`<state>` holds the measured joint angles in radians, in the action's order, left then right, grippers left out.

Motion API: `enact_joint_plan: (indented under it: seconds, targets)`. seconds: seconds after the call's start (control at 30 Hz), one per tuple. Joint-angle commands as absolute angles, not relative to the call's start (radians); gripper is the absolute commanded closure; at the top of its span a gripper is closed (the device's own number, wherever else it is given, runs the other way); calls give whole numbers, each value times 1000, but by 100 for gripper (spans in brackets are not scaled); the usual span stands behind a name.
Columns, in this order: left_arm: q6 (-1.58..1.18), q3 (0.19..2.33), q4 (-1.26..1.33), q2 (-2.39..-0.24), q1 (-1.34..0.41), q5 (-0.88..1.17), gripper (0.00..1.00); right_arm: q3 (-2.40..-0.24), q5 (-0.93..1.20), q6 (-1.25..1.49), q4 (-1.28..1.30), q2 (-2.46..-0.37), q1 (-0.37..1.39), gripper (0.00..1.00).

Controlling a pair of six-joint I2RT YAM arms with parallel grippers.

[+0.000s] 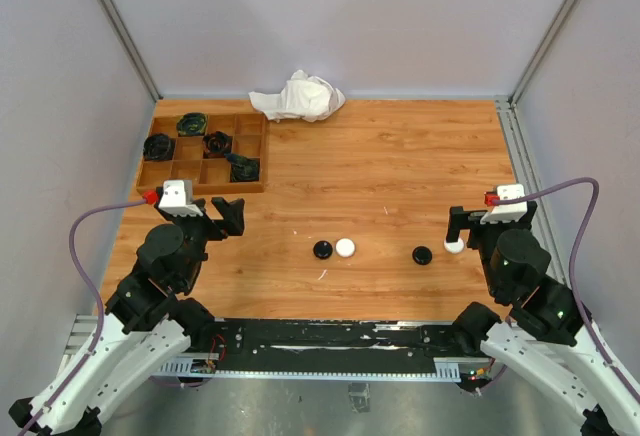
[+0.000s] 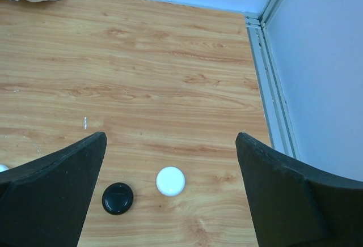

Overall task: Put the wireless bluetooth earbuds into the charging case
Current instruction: Reset both arms

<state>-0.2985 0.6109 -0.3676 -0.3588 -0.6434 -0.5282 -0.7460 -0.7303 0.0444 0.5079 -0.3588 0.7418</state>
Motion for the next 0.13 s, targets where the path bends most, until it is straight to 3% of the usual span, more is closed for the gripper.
enact_joint_plan:
  seconds: [0.0,0.1]
  targets:
    - [-284,617,-334,-359,-640,-565,1,-735,-725,27,466,-336,732,1]
    - [-284,615,-337,-362,-640,-562,1,-733,-724,22,456,-336,730,2]
